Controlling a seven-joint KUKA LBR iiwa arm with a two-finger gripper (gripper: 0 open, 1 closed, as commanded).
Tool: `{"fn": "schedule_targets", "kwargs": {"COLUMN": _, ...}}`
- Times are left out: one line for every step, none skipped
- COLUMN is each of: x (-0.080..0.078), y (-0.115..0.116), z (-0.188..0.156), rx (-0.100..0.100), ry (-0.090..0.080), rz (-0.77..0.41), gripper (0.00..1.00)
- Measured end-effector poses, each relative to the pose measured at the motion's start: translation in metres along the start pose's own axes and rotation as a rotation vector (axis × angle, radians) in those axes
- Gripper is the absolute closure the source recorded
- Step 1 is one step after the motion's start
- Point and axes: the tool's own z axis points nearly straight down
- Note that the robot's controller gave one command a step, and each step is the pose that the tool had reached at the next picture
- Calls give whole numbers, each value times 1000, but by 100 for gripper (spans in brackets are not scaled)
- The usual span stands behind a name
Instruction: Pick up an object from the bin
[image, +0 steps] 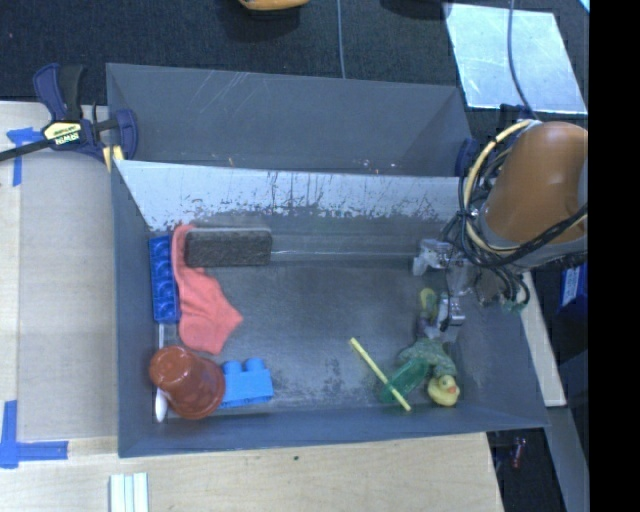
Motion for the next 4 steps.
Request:
{"fn": "schedule_targets", "kwargs": {"x": -2, "y": 0, "z": -4, "rx": 1, "ry": -8, "rz": -3, "gripper": 0}}
{"fn": "schedule_targets", "kwargs": {"x": 40, "y": -3, "z": 27, "rx": 3, "ry": -13, "rz": -117, "gripper": 0}}
{"fn": "schedule_targets", "kwargs": {"x": 49, "y": 18, "z": 43, "rx": 3, "ry": -12, "rz": -255, "gripper": 0}}
{"fn": "schedule_targets", "kwargs": {"x": 65, "y": -15, "z": 61, "rx": -2, "ry": -10, "rz": -271, "gripper": 0}}
